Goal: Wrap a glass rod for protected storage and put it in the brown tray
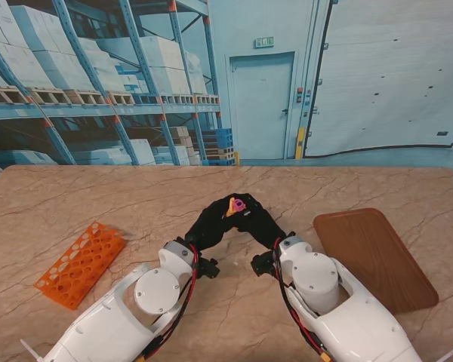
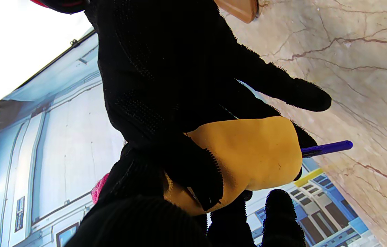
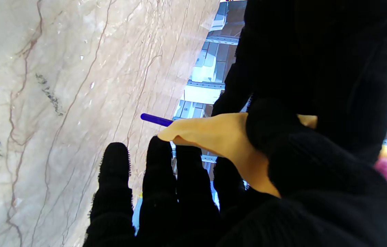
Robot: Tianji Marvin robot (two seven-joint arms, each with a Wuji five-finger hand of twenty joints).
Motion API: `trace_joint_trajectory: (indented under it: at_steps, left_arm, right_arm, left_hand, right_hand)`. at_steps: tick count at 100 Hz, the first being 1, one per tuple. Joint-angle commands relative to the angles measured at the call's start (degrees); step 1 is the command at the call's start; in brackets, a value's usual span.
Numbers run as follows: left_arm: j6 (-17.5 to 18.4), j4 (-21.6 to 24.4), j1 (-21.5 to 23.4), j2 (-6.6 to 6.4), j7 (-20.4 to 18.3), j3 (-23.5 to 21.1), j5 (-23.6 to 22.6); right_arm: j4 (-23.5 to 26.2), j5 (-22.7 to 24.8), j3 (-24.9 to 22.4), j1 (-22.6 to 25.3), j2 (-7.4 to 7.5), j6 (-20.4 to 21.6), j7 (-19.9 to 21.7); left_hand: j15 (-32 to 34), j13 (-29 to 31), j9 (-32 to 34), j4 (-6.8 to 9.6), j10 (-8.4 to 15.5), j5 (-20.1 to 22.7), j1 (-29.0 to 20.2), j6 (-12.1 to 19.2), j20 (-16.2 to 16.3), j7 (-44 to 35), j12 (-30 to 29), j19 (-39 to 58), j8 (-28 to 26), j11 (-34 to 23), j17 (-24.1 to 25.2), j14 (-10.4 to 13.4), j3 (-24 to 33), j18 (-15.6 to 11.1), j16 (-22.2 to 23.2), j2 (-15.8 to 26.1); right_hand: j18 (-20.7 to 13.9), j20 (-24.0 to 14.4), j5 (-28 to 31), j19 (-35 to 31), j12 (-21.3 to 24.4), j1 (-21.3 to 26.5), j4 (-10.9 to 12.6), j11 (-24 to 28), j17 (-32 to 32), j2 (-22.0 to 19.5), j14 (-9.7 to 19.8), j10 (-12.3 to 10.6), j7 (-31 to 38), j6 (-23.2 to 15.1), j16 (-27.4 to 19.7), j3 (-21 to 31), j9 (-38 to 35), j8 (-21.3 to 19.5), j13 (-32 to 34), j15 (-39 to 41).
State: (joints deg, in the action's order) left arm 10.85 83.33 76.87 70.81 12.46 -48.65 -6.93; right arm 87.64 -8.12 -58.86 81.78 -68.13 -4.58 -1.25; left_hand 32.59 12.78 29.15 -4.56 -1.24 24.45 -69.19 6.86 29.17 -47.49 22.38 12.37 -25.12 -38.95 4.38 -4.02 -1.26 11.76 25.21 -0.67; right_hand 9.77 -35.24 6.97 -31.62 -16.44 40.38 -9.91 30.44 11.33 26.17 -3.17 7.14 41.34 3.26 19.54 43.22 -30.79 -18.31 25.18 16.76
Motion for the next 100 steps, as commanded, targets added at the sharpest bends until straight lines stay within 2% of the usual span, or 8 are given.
trace_joint_trajectory:
  at_steps: [1,24,29,32,35,50,79,100]
  left_arm:
    - [-0.7,0.8,-0.1,1.31,0.6,0.2,-0.6]
    - [-1.8,1.2,0.2,1.59,2.1,-0.2,-1.3]
    - [-1.8,1.1,0.2,1.62,2.4,-0.2,-1.5]
    - [-1.7,1.1,0.2,1.61,2.4,-0.2,-1.7]
    - [-1.7,1.0,0.2,1.6,2.5,-0.2,-2.0]
    - [-0.8,0.3,-0.1,1.49,3.2,-0.2,-3.8]
    - [-0.5,-0.1,-0.3,1.16,2.6,-0.1,-4.9]
    - [0.0,-0.6,-0.7,0.94,2.6,0.1,-6.4]
  right_arm:
    - [2.6,0.5,1.3,1.5,-0.86,0.9,2.5]
    - [3.8,3.9,-0.3,2.8,1.14,3.0,7.2]
    - [4.2,4.3,-0.7,3.0,1.59,3.2,8.5]
    - [4.4,4.4,-0.9,3.2,1.81,3.2,9.2]
    - [4.5,4.5,-1.1,3.3,1.99,3.2,9.8]
    - [5.0,4.8,-1.9,3.9,2.33,2.9,10.6]
    - [5.9,4.2,-3.7,5.4,1.73,2.0,8.1]
    - [6.7,3.7,-5.5,6.8,1.65,2.4,7.3]
  left_hand:
    - [-17.3,-6.9,-16.0,-1.0,7.9,-1.2,0.5,3.2,1.2,2.3,-7.6,-1.8,-0.4,21.7,1.0,4.9,-1.9,-3.0,-4.2,-1.7]
    - [-19.9,-7.4,-16.8,-0.75,7.5,-2.9,3.5,3.4,2.9,5.6,-9.7,-3.4,0.3,24.9,0.6,4.7,-2.1,-3.6,-2.9,-1.7]
    - [-20.4,-7.4,-16.9,0.65,7.0,-3.1,6.5,2.7,4.0,7.8,-10.2,-3.8,0.0,25.6,0.5,4.5,-0.1,-3.5,-2.0,-2.5]
    - [-20.7,-7.5,-17.1,1.39,6.7,-3.9,21.3,1.9,4.8,9.5,-10.7,-4.4,-0.2,26.5,0.4,4.4,21.7,-3.4,-1.9,-7.1]
    - [-20.8,-7.5,-17.2,1.96,6.5,-4.8,26.7,1.4,5.0,10.2,-11.0,-4.2,-0.1,27.0,0.4,4.3,28.9,-3.4,-1.8,-7.9]
    - [-20.7,-7.6,-17.5,4.26,5.2,-6.7,34.9,-0.1,6.0,12.0,-11.4,-3.8,-0.1,27.7,0.6,3.4,39.2,-2.7,-1.5,-10.3]
    - [-20.8,-7.8,-18.3,5.02,1.5,-9.6,37.5,-3.7,6.2,12.3,-12.1,-3.9,0.5,29.0,0.5,2.2,42.8,-1.8,-1.6,-14.8]
    - [-20.7,-8.0,-18.5,2.35,-0.1,-11.1,43.9,-6.1,5.8,14.0,-12.6,-4.2,1.7,29.7,0.1,0.0,32.9,0.6,-1.9,-21.9]
  right_hand:
    - [-1.0,-1.3,35.9,1.4,-0.5,-0.1,-0.6,0.1,-0.2,-4.6,1.6,-2.0,16.1,-23.2,0.4,-2.1,-2.3,-2.4,1.0,1.0]
    - [-1.4,-1.0,36.5,3.6,-0.1,-0.1,0.3,-1.2,-2.0,-4.9,2.4,-2.1,15.0,-22.0,0.2,-2.2,-2.7,-4.8,0.7,0.0]
    - [-1.6,-0.8,36.5,4.2,0.1,-0.1,0.5,-1.7,-2.6,-5.2,2.5,-2.0,14.8,-21.6,0.1,-2.3,-2.4,-5.1,0.4,-0.4]
    - [-1.8,-0.8,36.4,4.5,0.2,0.0,0.6,-1.9,-2.9,-5.3,2.5,-1.9,14.8,-21.2,0.1,-2.3,-2.1,-5.3,0.2,-0.7]
    - [-1.8,-0.8,36.4,4.8,0.2,0.1,0.7,-2.0,-3.0,-5.5,2.6,-1.7,14.8,-20.8,0.0,-2.4,-2.1,-5.5,0.2,-0.8]
    - [-2.1,-1.5,35.5,6.1,0.0,0.8,1.3,-2.4,-3.1,-7.3,2.6,-1.5,14.5,-20.3,0.2,-4.0,-1.8,-8.6,0.3,-1.5]
    - [-0.8,-3.0,34.0,5.5,-0.7,1.4,1.9,-1.2,-2.4,-9.0,1.4,-1.2,14.8,-20.2,1.2,-5.7,-2.1,-12.1,1.2,-0.4]
    - [-0.4,-3.8,32.3,5.4,-1.6,2.7,2.3,0.4,-1.5,-10.6,0.6,-0.8,15.8,-18.2,2.1,-6.9,-2.6,-14.8,3.5,0.8]
